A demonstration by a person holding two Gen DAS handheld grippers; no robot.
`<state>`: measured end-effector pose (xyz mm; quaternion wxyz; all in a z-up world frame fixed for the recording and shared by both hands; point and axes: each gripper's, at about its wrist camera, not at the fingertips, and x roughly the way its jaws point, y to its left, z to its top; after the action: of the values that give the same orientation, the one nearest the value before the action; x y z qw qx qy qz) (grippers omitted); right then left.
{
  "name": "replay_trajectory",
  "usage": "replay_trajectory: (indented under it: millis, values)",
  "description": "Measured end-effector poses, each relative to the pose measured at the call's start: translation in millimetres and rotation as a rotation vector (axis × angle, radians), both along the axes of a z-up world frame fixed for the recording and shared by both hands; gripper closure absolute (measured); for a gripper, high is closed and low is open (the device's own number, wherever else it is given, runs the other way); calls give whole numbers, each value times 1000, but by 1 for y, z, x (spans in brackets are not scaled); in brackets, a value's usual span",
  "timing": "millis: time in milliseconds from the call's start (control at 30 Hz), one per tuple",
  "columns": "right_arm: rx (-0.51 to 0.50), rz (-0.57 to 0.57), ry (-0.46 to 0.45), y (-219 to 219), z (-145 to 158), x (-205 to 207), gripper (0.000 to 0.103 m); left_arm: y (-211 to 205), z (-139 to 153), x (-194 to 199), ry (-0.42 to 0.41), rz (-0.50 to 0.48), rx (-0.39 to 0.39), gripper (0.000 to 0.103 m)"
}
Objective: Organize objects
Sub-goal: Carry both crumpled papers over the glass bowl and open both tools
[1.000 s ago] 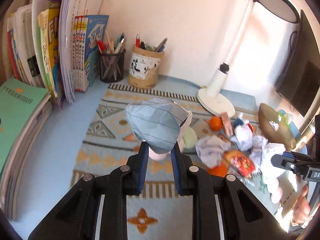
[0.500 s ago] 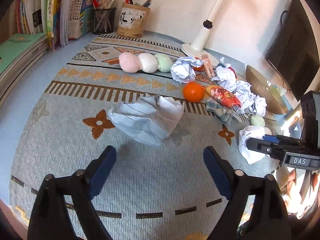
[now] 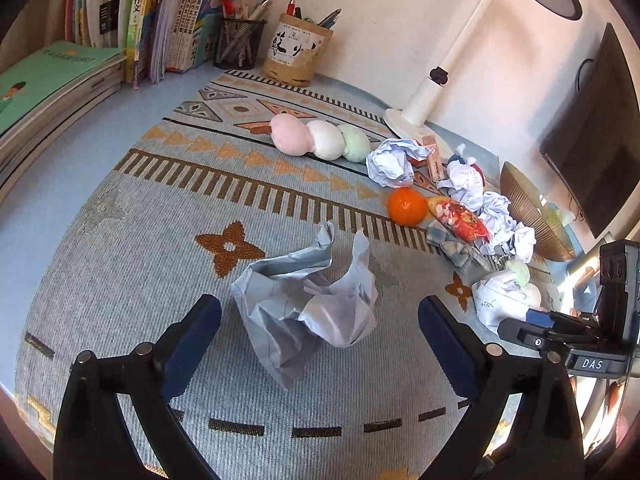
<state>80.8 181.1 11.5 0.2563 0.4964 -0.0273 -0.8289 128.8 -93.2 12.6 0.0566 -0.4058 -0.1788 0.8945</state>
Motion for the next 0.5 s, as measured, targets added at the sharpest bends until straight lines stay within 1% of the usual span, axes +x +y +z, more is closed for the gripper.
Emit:
replay_trajectory:
  millis: [133,200,233,267,300,333,367,433,500]
  values:
    - [-71,-13,-36,3,-2,-8,35,-6,-1,-1,7,25,47,4]
    - [-65,-20,-36,0,-3,-8,35,-8,-1,-4,27,14,86,6]
    - [-56,-25,-28,-2,-3,-7,35,-8,-1,-5,26,15,97,8]
    - [-46,-27,-19,-4,-3,-6,35,-7,-2,-7,19,14,101,25]
    - [-34,-31,-8,-5,-3,-4,39,-5,-4,-10,3,5,96,46]
    - [-33,-26,1,-5,-2,-3,53,-3,-5,-11,-4,6,77,48]
    - [-34,-18,6,-6,-1,-1,55,-2,-4,-10,3,4,66,49]
    - [-48,-14,30,-3,5,2,55,2,-1,-8,15,-10,70,50]
    - [-68,-9,68,2,18,7,56,9,6,-6,34,-26,51,51]
